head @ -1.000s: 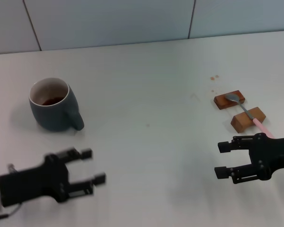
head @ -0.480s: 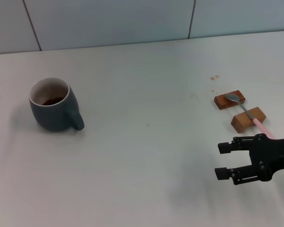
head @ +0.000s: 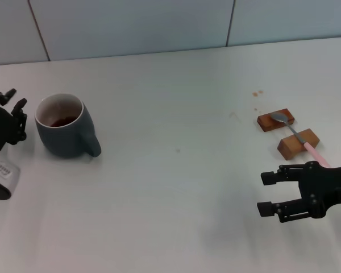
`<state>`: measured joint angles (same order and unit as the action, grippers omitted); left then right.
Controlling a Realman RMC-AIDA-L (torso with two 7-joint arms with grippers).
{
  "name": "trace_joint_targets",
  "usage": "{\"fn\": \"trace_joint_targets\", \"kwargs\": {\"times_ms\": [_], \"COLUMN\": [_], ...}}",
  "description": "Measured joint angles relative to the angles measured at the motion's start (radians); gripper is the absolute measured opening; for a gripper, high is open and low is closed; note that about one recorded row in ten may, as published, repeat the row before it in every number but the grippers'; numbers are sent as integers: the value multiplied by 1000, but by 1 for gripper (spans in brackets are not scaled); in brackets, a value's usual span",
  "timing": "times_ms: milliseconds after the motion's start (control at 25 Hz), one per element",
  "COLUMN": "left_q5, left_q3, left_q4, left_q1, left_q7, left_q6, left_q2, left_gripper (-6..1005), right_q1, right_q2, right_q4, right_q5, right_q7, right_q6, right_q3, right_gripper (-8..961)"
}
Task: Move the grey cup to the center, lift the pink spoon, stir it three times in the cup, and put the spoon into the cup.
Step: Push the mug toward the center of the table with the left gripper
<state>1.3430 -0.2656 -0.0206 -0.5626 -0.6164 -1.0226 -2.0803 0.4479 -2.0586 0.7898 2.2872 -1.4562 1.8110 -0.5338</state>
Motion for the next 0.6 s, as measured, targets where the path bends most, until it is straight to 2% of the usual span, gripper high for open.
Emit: {"fn": "trace_joint_targets", "kwargs": {"times_ms": [280, 600], "left_q5": [5, 5], "left_q3": [-38, -122], "left_q4": [15, 32], "left_q1": [-1, -1], "left_q7": [13, 33], "left_q6": [-6, -10], "left_q2": [0, 0], "left_gripper": [63, 5], "right_q1": [-5, -6], "right_q2": [0, 2], "right_q4": [0, 0], "right_q5": [0, 0], "right_q7": [1, -2], "right_q6": [-4, -5], "right_q3": [0, -1], "right_gripper": [802, 797]}}
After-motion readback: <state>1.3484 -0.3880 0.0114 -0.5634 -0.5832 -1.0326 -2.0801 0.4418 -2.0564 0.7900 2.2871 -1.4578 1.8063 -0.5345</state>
